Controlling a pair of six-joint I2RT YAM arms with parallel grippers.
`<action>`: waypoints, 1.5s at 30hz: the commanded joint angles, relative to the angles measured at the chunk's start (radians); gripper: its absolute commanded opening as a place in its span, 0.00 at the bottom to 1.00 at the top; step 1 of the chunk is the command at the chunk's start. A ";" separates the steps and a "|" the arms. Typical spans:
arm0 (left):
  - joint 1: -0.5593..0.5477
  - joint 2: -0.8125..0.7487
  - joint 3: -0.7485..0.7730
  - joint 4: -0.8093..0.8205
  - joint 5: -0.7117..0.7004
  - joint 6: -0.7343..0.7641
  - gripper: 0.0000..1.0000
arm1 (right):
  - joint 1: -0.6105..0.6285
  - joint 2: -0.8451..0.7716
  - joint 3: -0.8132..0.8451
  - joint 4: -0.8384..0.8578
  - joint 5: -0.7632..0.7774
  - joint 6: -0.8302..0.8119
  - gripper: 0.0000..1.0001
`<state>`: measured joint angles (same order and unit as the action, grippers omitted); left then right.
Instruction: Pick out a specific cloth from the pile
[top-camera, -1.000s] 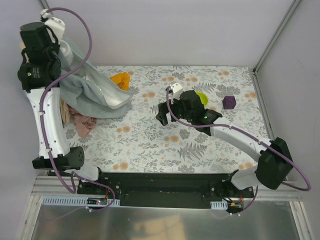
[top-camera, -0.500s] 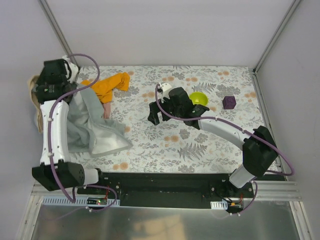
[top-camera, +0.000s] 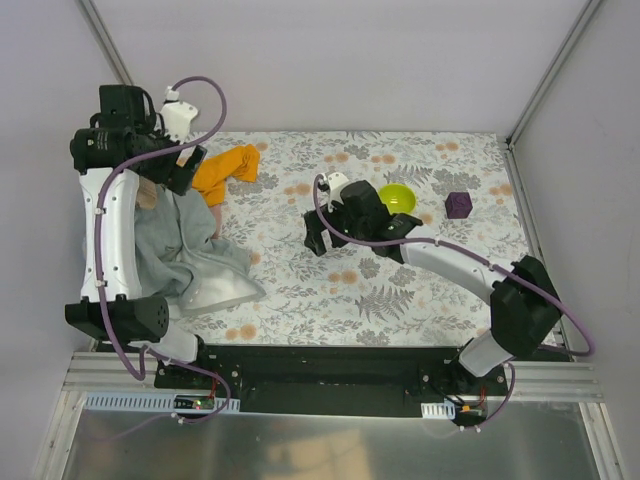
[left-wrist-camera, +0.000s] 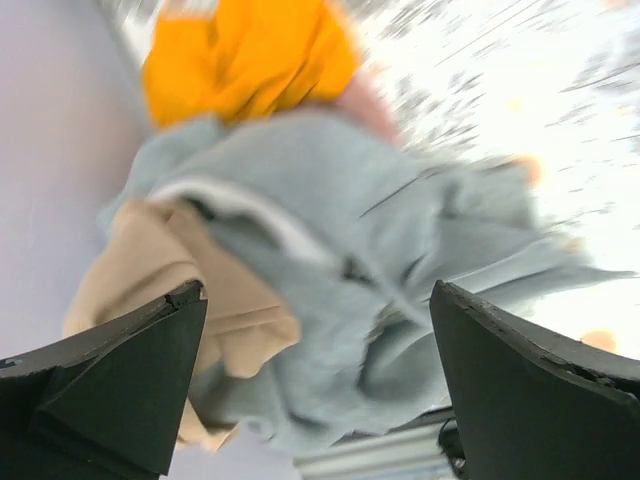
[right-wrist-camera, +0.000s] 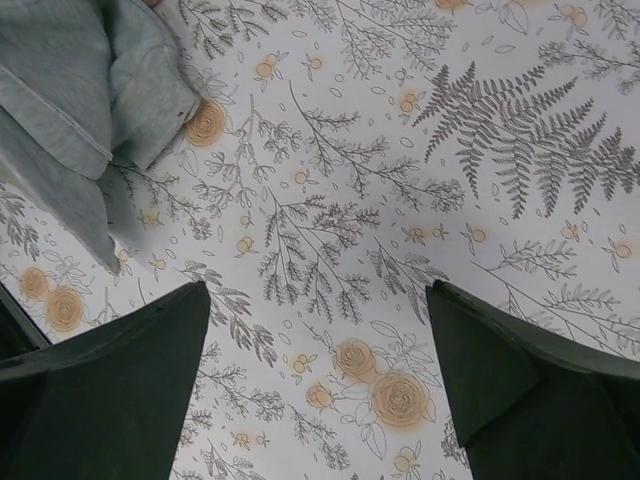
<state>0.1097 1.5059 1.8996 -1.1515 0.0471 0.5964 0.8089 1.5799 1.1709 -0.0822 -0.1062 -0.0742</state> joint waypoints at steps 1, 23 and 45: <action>-0.083 0.052 0.188 -0.192 0.390 -0.050 0.99 | -0.002 -0.095 -0.027 -0.028 0.085 -0.061 0.99; -0.237 0.965 0.707 0.243 -0.328 -0.210 0.99 | -0.224 -0.284 -0.201 -0.062 0.089 -0.041 0.99; -0.166 1.052 0.661 0.463 -0.233 -0.288 0.00 | -0.238 -0.264 -0.149 -0.129 0.097 -0.035 0.99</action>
<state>-0.0570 2.6698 2.5626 -0.7151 -0.2504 0.3595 0.5735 1.3384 0.9730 -0.1974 -0.0231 -0.1169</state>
